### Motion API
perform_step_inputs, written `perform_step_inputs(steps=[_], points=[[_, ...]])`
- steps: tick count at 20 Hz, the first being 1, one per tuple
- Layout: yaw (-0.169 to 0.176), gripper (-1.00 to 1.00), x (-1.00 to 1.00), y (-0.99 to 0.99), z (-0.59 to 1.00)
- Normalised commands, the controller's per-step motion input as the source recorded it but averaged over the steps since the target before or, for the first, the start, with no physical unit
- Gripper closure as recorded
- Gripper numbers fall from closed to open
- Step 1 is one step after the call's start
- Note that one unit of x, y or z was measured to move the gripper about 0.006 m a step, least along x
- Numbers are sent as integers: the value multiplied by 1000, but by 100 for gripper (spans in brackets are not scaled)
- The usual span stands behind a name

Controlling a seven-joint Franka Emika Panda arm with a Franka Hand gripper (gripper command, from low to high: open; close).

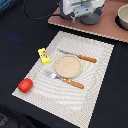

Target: Interact with the objects in diverse but meaningful ways.

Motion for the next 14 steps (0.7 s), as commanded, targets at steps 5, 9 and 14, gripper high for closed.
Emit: perform_step_inputs(steps=[5,9,14], points=[[-22,100,109,61,-206],[-14,100,136,89,-165],[-11,100,143,89,-155]])
